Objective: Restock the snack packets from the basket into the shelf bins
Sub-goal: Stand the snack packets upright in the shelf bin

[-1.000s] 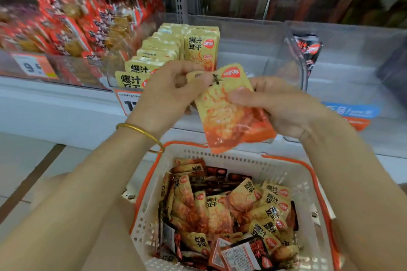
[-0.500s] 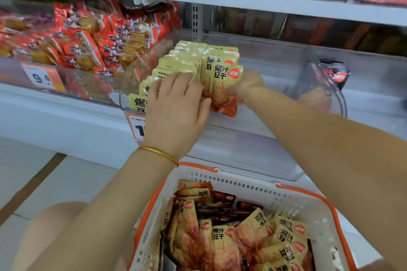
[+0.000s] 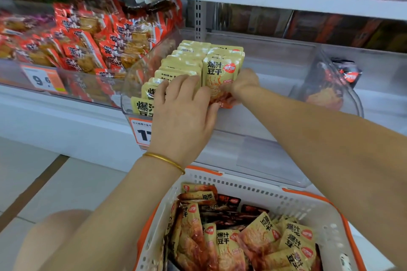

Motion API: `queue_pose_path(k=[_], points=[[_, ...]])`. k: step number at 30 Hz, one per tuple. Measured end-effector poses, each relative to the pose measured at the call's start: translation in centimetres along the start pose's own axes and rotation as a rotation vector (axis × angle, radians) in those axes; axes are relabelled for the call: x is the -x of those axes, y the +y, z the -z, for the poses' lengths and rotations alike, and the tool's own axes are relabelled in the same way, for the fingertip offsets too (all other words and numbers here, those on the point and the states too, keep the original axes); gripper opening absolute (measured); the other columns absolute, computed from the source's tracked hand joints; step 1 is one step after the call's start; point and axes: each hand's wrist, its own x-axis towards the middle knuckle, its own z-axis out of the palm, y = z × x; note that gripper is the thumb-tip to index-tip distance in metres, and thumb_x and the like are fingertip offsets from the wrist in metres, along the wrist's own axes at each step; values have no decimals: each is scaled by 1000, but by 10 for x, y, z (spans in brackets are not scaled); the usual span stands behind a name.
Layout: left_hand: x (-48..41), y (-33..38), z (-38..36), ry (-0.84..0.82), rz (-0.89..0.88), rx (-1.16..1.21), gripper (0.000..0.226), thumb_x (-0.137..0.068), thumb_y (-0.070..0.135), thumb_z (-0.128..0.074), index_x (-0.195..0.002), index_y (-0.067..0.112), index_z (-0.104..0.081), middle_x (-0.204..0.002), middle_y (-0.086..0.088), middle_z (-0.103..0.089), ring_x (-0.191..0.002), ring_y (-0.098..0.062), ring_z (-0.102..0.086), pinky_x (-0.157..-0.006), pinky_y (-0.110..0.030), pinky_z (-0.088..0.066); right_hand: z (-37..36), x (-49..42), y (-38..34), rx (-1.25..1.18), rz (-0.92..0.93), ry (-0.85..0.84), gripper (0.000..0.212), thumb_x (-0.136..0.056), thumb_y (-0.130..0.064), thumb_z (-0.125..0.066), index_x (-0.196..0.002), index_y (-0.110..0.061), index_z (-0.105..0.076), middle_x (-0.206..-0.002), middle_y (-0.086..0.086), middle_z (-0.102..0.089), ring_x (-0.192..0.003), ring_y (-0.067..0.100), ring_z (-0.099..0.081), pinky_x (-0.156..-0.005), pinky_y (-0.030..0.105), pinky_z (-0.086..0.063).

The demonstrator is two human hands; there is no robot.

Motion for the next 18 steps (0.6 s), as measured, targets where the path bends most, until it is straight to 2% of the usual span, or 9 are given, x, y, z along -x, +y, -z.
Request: queue_pose_path(k=[3, 7, 9, 10, 11, 12, 13, 15, 18], points=[[0, -1, 0, 13, -5, 12, 39, -89, 36, -39, -100, 10, -66, -122, -13, -59, -119, -34, -50, -101, -52, -36, -7, -9, 3, -55, -40, -33, 66, -65, -27, -85, -115, 0, -54, -103, 21, -66, -88, 34, -68, -77, 46, -57], [3, 1, 2, 54, -19, 31, 34, -89, 32, -41, -97, 8, -64, -123, -15, -58, -120, -36, -48, -105, -52, -31, -2, -4, 4, -124, -80, -50, 74, -58, -21, -90, -116, -1, -50, -102, 17, -66, -84, 34, -69, -73, 47, -58], [6, 2, 6, 113, -50, 61, 29, -89, 26, -45, -97, 6, -64, -124, -16, -58, -120, -37, -48, -105, -54, -32, 9, 2, 3, -160, -92, -39, 70, -64, -18, -87, -117, -1, -45, -106, 12, -63, -86, 29, -68, -71, 43, -58], [8, 3, 10, 154, -75, 83, 27, -89, 22, -46, -98, 5, -65, -124, -16, -58, -119, -37, -48, -104, -54, -33, 17, 8, 0, -199, -92, -31, 60, -69, -15, -83, -116, -4, -46, -108, 12, -63, -87, 25, -66, -67, 40, -57], [11, 5, 13, 197, -103, 105, 25, -89, 18, -47, -98, 4, -65, -124, -16, -58, -118, -38, -49, -102, -53, -35, 25, 17, -4, -243, -68, -21, 47, -75, -12, -77, -112, -5, -48, -108, 12, -63, -87, 23, -64, -65, 38, -56], [15, 8, 18, 236, -128, 123, 23, -88, 14, -49, -99, 3, -66, -124, -16, -59, -117, -37, -49, -100, -51, -37, 36, 32, -9, -264, -26, -17, 32, -80, -6, -70, -101, -5, -47, -101, 14, -63, -82, 24, -63, -66, 39, -57], [21, 11, 22, 267, -149, 137, 22, -87, 11, -49, -99, 3, -66, -124, -14, -59, -115, -37, -50, -97, -48, -38, 45, 51, -11, -285, 23, -13, 26, -83, -1, -66, -88, -8, -41, -87, 15, -60, -73, 25, -63, -67, 42, -58], [38, 18, 29, 291, -187, 154, 23, -84, 8, -49, -97, 5, -67, -121, -11, -61, -110, -34, -50, -89, -45, -39, 63, 101, -10, -366, 167, -56, 37, -85, 5, -62, -77, -15, -32, -72, 10, -50, -55, 21, -59, -60, 42, -58], [72, 23, 23, 180, -301, 209, 23, -83, 8, -47, -92, 5, -68, -112, -10, -65, -100, -30, -51, -80, -41, -41, 75, 179, 11, -475, 359, -170, 30, -86, 3, -61, -81, -17, -39, -73, 5, -47, -46, 15, -58, -50, 35, -55]])
